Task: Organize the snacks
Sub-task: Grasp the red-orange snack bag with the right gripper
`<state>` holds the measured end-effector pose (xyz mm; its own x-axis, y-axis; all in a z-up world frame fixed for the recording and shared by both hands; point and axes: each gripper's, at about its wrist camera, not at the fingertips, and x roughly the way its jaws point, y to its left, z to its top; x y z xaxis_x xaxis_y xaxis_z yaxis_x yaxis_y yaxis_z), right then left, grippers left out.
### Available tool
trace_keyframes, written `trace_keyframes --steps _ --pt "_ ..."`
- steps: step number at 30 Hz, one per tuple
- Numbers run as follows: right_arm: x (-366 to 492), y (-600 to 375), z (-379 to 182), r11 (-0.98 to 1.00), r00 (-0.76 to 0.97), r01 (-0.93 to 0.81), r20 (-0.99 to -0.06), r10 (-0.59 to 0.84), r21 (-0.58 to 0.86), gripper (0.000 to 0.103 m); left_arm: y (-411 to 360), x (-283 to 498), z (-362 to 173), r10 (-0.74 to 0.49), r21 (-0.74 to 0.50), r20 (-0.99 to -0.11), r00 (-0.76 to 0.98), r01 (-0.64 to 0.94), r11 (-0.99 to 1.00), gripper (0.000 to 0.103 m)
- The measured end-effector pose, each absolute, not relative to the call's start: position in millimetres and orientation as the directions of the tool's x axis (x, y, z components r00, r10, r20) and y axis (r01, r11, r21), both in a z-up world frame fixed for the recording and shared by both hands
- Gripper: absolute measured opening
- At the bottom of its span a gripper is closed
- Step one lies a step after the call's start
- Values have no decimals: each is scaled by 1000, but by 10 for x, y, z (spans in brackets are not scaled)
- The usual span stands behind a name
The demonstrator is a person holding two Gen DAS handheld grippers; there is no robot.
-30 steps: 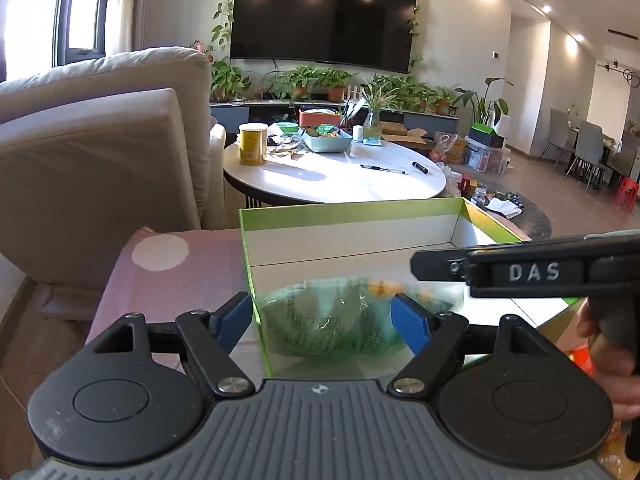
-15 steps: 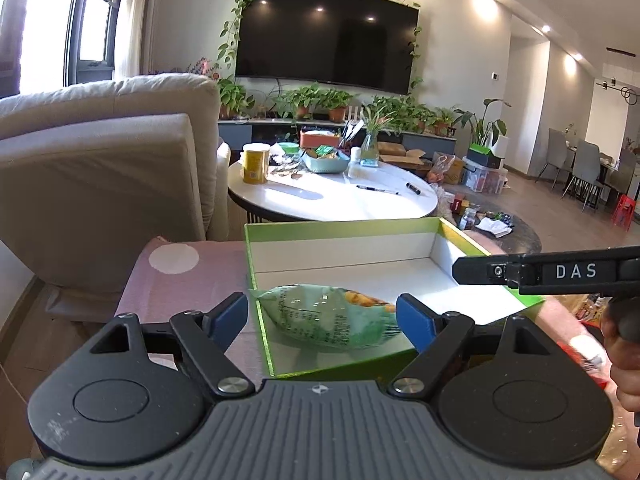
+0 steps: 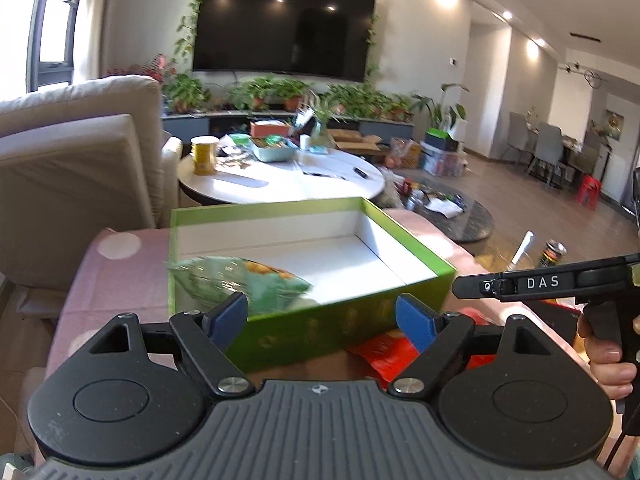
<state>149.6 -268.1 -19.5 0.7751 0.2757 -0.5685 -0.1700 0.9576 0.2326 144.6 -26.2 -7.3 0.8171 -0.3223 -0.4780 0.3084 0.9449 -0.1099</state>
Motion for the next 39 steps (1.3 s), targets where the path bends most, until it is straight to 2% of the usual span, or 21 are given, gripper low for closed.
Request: trace_keyframes --steps 6,14,18,21,26,29,32,38,39 --pt "1455 -2862 -339 960 749 -124 -611 258 253 60 -574 1426 -169 -355 -90 -519 778 363 927 80" --pt "1431 -3010 -431 939 731 -136 -607 311 317 63 -857 1472 -375 -398 -118 -605 690 417 901 80" --pt "1457 -3065 -450 914 712 -145 -601 363 380 68 -967 1501 -443 -395 -107 -635 664 431 896 80" --pt "1474 -3050 -444 917 704 -149 -611 362 371 72 -1008 1531 -490 -386 -96 -653 652 435 895 79" --pt "1506 -3038 -396 912 689 -181 -614 384 368 72 -1086 1596 -532 -389 -100 -673 629 445 890 79" --pt "1569 -3030 -389 894 655 -206 -622 428 398 80 -1136 1627 -568 -381 -93 -685 621 445 891 79" --pt "1639 -2961 -433 868 590 -234 -646 484 437 80 -1145 1639 -581 -389 -106 -691 609 448 888 80" --pt "1734 -2860 -578 879 550 -198 -693 466 434 85 -1153 1670 -620 -407 -143 -705 580 446 884 79" --pt "1735 -2857 -591 878 547 -197 -694 468 437 85 -1169 1676 -640 -412 -150 -707 575 448 881 75"
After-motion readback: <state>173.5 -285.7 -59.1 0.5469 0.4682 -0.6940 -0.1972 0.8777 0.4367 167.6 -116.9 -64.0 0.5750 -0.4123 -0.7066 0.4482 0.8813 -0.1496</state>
